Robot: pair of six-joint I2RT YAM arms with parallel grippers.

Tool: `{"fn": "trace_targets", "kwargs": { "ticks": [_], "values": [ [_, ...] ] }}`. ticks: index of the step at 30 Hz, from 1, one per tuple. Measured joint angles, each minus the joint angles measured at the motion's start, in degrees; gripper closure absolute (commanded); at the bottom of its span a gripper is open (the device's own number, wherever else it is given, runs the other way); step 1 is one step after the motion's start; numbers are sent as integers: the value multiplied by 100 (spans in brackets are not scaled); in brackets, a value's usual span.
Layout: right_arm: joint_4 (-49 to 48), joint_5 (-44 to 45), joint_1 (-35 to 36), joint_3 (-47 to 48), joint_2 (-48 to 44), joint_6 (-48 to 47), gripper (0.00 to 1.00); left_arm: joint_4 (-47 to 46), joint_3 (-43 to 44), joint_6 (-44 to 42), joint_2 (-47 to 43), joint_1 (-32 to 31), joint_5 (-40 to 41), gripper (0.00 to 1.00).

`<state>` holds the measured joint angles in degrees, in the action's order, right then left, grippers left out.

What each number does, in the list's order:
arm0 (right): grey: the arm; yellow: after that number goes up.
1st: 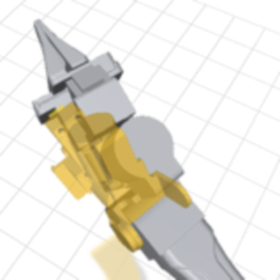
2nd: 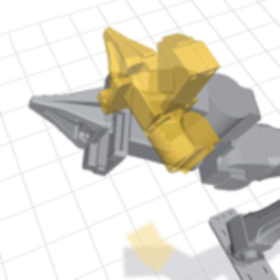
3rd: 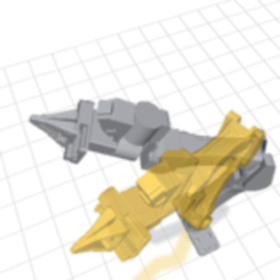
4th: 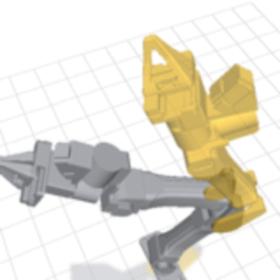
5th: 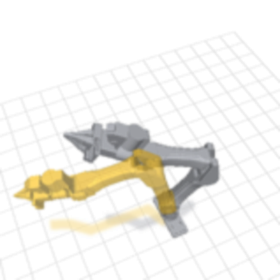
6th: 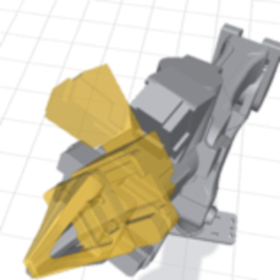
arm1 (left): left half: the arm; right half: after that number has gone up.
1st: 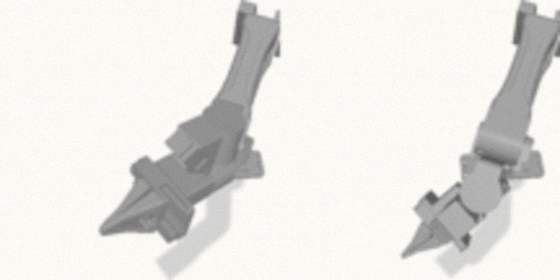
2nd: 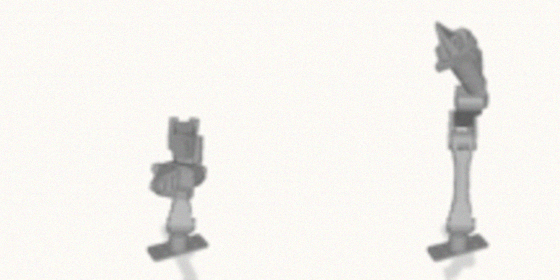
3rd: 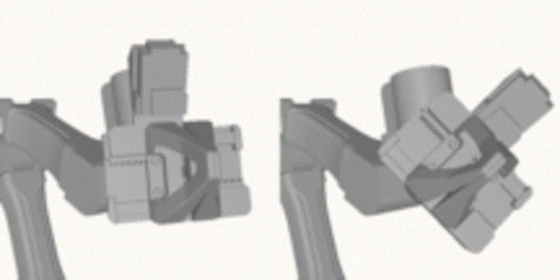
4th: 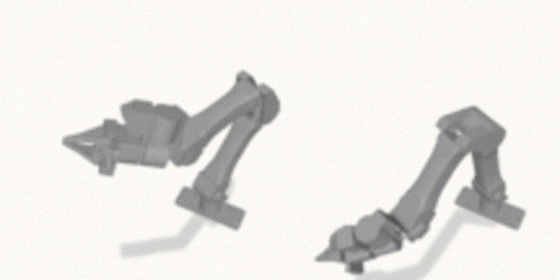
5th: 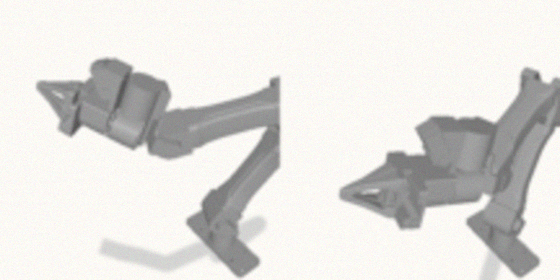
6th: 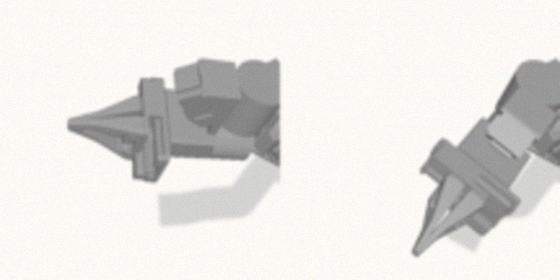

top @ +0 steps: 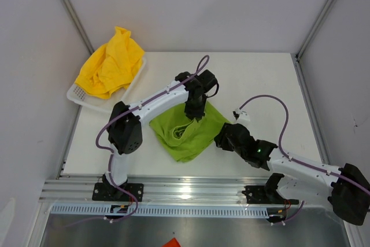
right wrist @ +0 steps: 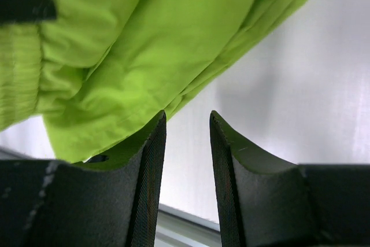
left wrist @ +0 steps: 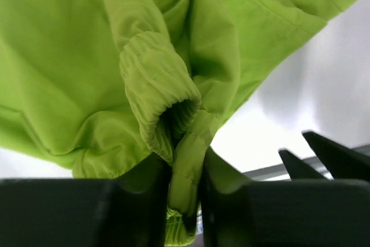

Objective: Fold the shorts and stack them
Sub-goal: Fold the shorts

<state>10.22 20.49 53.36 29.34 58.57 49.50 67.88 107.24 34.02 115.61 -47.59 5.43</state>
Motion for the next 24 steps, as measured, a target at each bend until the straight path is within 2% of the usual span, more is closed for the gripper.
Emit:
{"fn": "trace_targets", "kwargs": {
  "ticks": [3,4,8,14,16,20,23,24],
  "values": [
    [179,2,-302,-184,-203,0,61,-326,-168,-59,-20,-13,-511,53],
    [221,-2,-372,-240,-243,0,61,-422,-210,-87,-20,-24,-715,40],
    [354,-46,-538,-374,-343,-7,61,-761,-282,-190,-24,-79,-1351,10],
    [345,-256,-743,-444,-402,-22,61,-1217,-372,-271,-179,-98,-2280,10],
    [275,-361,-774,-498,-463,-15,51,-1440,-481,-302,-313,-63,-2629,10],
    [70,-723,-868,-603,-599,-26,47,-1862,-966,-304,-772,72,-3060,10],
    [-94,-1003,-1045,-603,-514,-44,40,-1989,-1263,-365,-1202,323,-3097,10],
    [-160,-1097,-1123,-603,-444,-59,34,-1980,-1311,-404,-1318,387,-3056,10]
  ]
}}
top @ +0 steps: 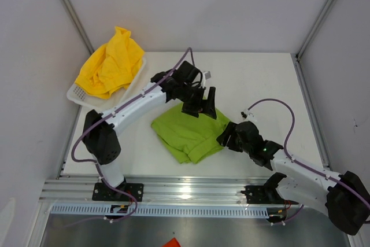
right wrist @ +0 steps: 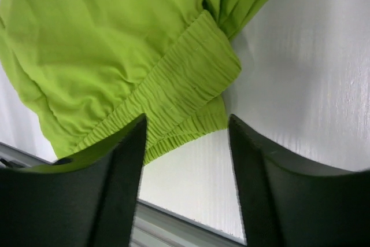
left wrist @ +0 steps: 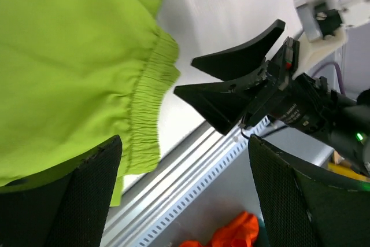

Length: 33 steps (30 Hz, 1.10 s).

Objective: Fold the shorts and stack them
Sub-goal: Fold the shorts

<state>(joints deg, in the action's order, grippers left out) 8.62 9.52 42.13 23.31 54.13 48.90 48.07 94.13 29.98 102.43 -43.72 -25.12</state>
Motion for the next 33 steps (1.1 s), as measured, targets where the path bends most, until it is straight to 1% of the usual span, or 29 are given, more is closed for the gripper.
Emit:
{"fn": "trace_targets", "kwargs": {
  "ticks": [3,4,6,8,9,10,11,16,20,23,29,33],
  "values": [
    [-57,-264,-225,2,306,-13,28,-55,-219,-122,-439,247,393,10],
    [-74,-361,-302,2,431,4,27,-81,-317,-153,-553,321,479,10],
    [-90,-531,-393,0,605,63,23,-306,-695,-181,-822,496,595,10],
    [-223,-754,-446,-59,695,201,15,-442,-1104,-214,-1001,671,634,10],
    [-369,-870,-448,-144,693,297,14,-546,-1298,-243,-1036,737,658,11],
    [-538,-975,-448,-269,680,420,8,-619,-1473,-280,-1038,811,693,11],
    [-632,-1043,-446,-350,671,496,5,-702,-1596,-308,-1029,848,706,11],
    [-1191,-1213,-439,-520,702,852,3,-1331,-2490,-352,-1027,839,719,12],
    [-1652,-1287,-455,-520,1027,1069,2,-1755,-3305,-352,-1008,748,758,12],
    [-2120,-1403,-522,-514,1362,1198,2,-1961,-3698,-352,-1036,592,892,12],
    [-3095,-1650,-728,-472,2035,1401,3,-2100,-4004,-424,-1355,85,1519,12],
    [-3327,-1659,-822,-472,2173,1412,4,-2166,-4041,-492,-1464,-162,1932,13]
  ]
}}
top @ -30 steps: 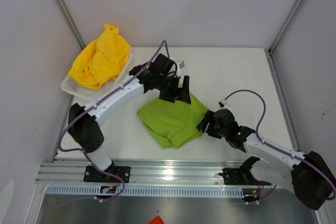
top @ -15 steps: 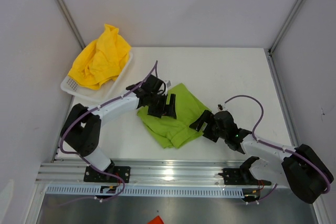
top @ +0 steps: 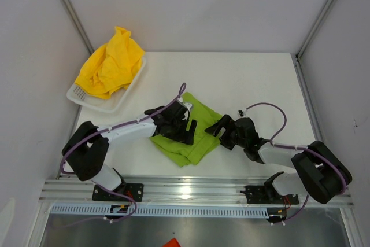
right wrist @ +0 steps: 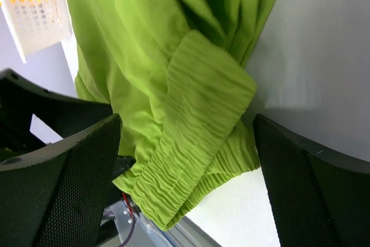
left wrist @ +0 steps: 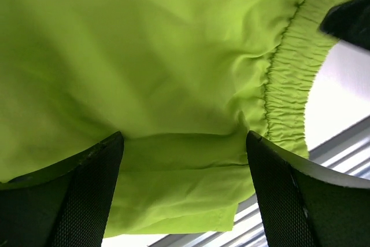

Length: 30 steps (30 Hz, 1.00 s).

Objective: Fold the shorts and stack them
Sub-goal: Fold the shorts

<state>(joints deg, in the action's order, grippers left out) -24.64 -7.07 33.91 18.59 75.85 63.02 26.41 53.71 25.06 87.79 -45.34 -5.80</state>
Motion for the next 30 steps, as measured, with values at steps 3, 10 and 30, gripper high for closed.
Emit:
{"fn": "trace_targets", "kwargs": {
  "ticks": [3,10,30],
  "values": [
    [-2,-61,-229,0,-2,-136,5,0,-39,-15,26,-125,293,13],
    [319,-282,-1069,219,24,-1027,4,-37,-66,-17,238,-306,741,13],
    [-1163,-1797,-1198,951,1755,-2232,9,-374,-282,-15,238,-476,1121,13]
  ]
}}
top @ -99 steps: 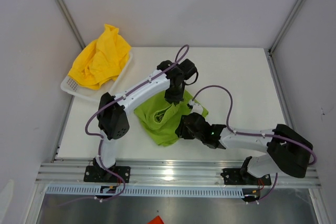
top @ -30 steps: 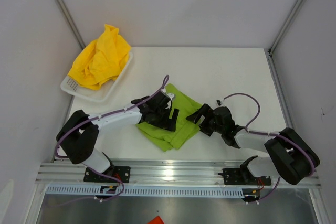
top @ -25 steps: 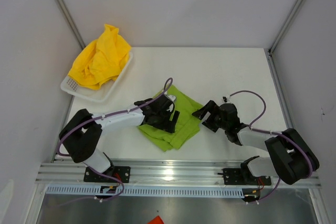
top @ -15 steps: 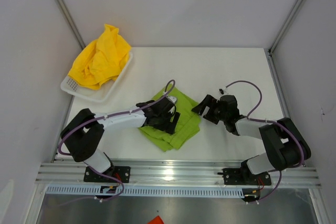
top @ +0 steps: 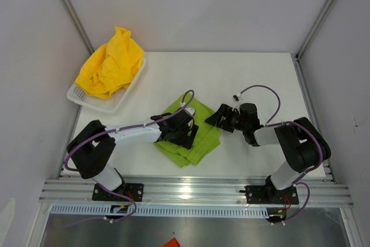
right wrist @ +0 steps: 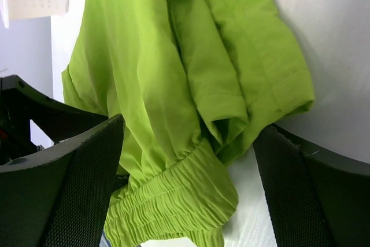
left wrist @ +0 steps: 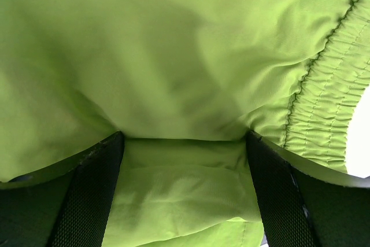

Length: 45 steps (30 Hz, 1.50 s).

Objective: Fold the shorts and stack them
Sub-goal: Fold the shorts, then neatly place the folded shorts to the corner

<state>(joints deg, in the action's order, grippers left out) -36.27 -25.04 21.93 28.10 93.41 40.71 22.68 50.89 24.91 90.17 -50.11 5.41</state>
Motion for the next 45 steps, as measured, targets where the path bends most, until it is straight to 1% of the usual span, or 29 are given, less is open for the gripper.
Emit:
{"fn": "trace_targets", "kwargs": {
  "ticks": [2,4,5,6,8,11,12,14,15,17,18,20,23,26,30,32,35,37,41,45],
  "values": [
    [-68,31,96,-48,-7,-2,11,-4,0,0,0,-4,9,13],
    [-90,127,273,-105,-33,-7,19,-22,-9,0,0,-4,26,13],
    [-98,140,358,-120,-35,-7,25,-33,-20,0,0,-4,28,13],
    [-85,190,433,-127,-35,-17,37,-50,-33,0,0,-4,33,13],
    [15,304,516,-138,-28,-7,44,-72,-55,0,-4,-9,46,13],
    [127,420,522,-127,11,-13,58,-74,-57,0,-7,-15,52,13],
    [168,455,522,-105,26,-13,67,-74,-57,0,-9,-15,52,13],
    [343,549,522,-37,81,-4,79,-76,-57,2,-22,-15,52,13],
    [404,575,522,-7,101,9,84,-85,-57,2,-39,-15,52,13],
    [577,645,518,59,103,42,89,-83,-57,2,-107,-17,46,13],
    [636,671,494,79,103,61,95,-72,-57,2,-162,-17,42,13],
    [710,675,446,101,96,125,100,-4,-52,7,-317,-20,17,13],
    [896,706,210,125,33,221,100,256,31,37,-719,-20,-15,12],
    [1172,723,-249,216,-22,258,100,546,267,131,-1290,39,-57,12],
    [1451,793,-863,330,-68,341,100,706,527,260,-2031,286,-245,12],
    [1731,992,-944,367,-203,334,100,772,546,306,-2267,372,-256,12],
    [2214,1134,-1047,369,-494,297,100,918,503,352,-2455,378,-278,12],
    [2605,1172,-1246,448,-656,212,100,981,455,358,-2516,378,-289,12],
    [3224,1196,-1934,796,-774,-81,100,1082,352,361,-2599,378,-350,12],
    [3615,1189,-2887,1156,-765,-452,100,1143,315,363,-2719,378,-415,12]
  ]
}}
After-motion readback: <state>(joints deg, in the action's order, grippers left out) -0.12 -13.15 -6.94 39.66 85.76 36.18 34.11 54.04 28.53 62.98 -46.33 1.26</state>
